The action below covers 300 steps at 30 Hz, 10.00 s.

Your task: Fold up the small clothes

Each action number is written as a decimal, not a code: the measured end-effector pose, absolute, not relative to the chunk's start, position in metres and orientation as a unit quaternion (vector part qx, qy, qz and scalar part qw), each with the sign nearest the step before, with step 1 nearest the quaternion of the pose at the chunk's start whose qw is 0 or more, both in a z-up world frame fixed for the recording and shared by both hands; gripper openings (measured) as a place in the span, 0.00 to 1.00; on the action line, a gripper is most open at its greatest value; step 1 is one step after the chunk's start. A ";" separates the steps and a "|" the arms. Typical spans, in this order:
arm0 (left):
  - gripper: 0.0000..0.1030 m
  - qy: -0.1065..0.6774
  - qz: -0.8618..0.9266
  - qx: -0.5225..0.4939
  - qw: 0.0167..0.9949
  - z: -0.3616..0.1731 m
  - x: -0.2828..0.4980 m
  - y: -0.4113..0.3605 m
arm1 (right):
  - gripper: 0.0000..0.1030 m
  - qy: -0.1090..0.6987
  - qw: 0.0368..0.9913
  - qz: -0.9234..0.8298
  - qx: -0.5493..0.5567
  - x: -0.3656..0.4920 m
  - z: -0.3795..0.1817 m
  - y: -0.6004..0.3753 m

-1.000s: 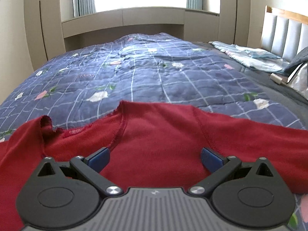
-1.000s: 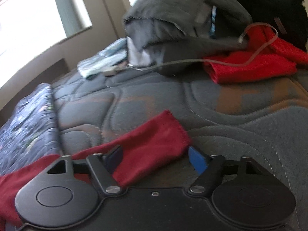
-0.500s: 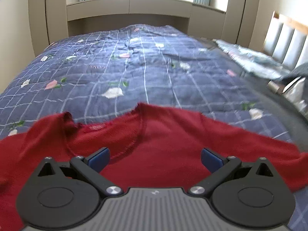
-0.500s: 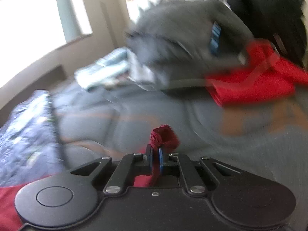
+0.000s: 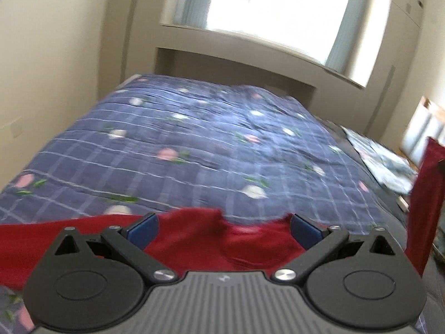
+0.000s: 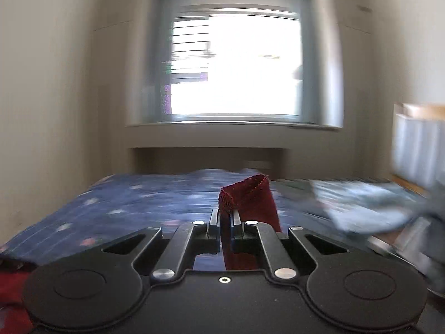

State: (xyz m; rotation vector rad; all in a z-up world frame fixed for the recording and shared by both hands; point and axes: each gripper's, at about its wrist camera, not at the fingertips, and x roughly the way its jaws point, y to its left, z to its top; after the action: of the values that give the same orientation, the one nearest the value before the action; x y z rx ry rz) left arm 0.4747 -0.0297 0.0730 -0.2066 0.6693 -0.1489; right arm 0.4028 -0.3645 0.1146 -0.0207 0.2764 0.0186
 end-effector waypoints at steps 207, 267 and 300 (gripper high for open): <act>0.89 0.287 -0.439 0.064 0.849 -0.054 0.380 -0.084 | 0.99 0.298 0.949 -0.054 0.083 0.221 -0.061 -0.361; 0.12 0.361 -0.070 -0.173 0.914 -0.071 0.521 0.116 | 0.15 0.294 0.956 0.017 0.007 0.420 -0.087 -0.308; 0.69 0.311 -0.117 0.145 0.932 -0.079 0.427 0.070 | 0.17 0.286 0.958 0.017 0.014 0.417 -0.090 -0.310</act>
State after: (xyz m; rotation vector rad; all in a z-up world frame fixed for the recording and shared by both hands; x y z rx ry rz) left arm 0.4268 0.0697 -0.0793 0.2970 0.6359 -0.2398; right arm 0.4174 -0.3102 -0.0896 0.0276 0.5800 0.0341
